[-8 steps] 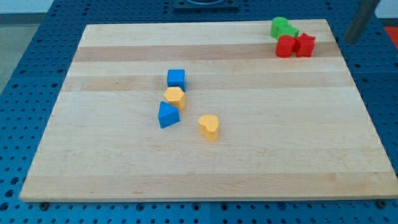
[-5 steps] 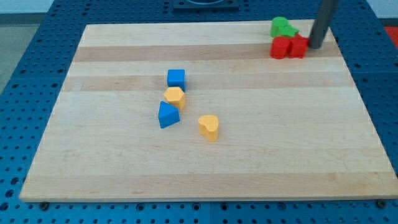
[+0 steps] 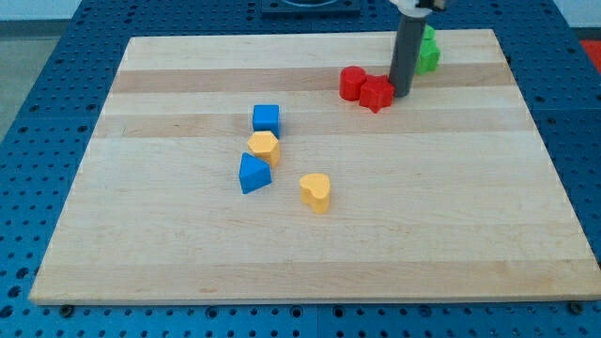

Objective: Push the red star right to the yellow hexagon

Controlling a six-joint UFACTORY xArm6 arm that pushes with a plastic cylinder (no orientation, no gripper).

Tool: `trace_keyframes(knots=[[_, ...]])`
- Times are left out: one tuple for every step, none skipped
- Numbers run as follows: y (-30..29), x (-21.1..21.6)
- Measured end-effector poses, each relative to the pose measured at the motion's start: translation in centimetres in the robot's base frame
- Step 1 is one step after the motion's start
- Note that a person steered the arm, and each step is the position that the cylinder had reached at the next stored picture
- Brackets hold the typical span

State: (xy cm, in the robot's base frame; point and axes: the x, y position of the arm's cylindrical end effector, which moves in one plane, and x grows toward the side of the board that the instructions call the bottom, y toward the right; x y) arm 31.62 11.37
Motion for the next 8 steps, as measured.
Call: trace_keyframes(knots=[[-3.6, -0.3], [-7.5, 0.4], [-9.4, 3.0], [-9.3, 6.3], [-9.3, 9.1], [-9.3, 11.6], [-9.4, 12.5], [-10.7, 8.0]])
